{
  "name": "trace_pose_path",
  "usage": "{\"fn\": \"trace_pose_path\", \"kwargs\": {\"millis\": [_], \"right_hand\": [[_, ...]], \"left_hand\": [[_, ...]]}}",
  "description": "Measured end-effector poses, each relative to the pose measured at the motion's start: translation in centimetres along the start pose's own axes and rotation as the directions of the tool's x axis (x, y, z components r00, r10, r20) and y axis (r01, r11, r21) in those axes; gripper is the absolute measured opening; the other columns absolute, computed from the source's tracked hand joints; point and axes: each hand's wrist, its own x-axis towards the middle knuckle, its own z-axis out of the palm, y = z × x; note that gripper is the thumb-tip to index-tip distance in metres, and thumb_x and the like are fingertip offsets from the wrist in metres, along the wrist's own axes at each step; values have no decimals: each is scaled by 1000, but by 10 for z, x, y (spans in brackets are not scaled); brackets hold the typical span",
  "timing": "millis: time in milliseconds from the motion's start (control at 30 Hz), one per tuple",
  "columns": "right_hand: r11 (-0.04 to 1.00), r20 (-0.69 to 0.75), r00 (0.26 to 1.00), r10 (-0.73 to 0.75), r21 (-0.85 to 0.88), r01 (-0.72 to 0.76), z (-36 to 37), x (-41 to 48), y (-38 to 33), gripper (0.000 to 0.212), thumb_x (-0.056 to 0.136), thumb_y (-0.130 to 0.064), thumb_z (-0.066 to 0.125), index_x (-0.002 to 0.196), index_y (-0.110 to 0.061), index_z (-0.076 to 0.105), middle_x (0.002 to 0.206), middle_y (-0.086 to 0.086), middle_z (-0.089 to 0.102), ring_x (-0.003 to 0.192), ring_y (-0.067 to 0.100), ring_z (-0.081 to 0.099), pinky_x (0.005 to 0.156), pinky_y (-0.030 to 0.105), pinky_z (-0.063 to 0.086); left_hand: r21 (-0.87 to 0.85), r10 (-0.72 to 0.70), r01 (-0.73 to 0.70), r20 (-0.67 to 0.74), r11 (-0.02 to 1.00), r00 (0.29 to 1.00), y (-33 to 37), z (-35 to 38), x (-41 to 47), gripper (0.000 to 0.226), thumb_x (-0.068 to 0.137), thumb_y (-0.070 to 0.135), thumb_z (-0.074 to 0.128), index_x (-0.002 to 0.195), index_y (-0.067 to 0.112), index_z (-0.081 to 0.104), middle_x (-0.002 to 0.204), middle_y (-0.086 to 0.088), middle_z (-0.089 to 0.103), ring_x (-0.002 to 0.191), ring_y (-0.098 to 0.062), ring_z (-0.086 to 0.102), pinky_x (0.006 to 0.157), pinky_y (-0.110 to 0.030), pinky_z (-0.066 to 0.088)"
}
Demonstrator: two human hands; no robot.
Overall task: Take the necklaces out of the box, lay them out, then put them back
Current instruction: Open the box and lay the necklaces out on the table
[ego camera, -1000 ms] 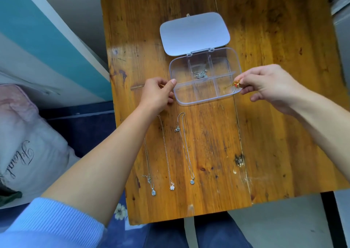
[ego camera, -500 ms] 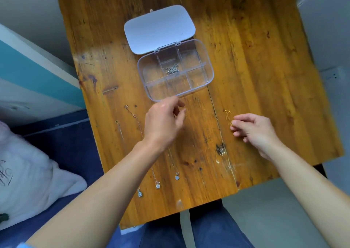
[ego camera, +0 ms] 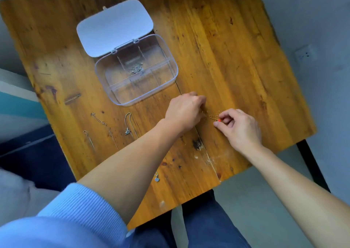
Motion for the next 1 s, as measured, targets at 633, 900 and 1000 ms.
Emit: {"fn": "trace_pose_path", "kwargs": {"millis": [633, 900, 1000], "right_hand": [[711, 151, 968, 201, 657, -250, -73, -56, 37, 9, 77, -3, 76, 81, -10, 72, 62, 3, 70, 59, 12, 67, 47, 17, 47], [637, 231, 935, 269, 686, -352, -90, -72, 49, 13, 79, 3, 72, 82, -10, 74, 61, 4, 69, 58, 9, 63, 49, 19, 48], [566, 193, 931, 310, 749, -344, -98, -67, 49, 20, 78, 6, 69, 75, -13, 75, 59, 4, 67, 56, 11, 61, 47, 18, 47]], "left_hand": [[-763, -355, 352, 587, -542, 727, 84, 35, -13, 7, 86, 1, 49, 83, 3, 54, 68, -8, 66, 57, -16, 67, 55, -24, 56], [-776, -223, 457, 584, -433, 780, 82, 33, -11, 28, 82, -7, 57, 105, 10, 60, 63, -2, 60, 52, -13, 55, 47, -21, 43], [-825, -178, 563, 562, -44, 808, 75, 29, -12, 43, 78, -20, 57, 112, 4, 63, 72, -7, 63, 52, -12, 58, 44, -21, 45]]}}
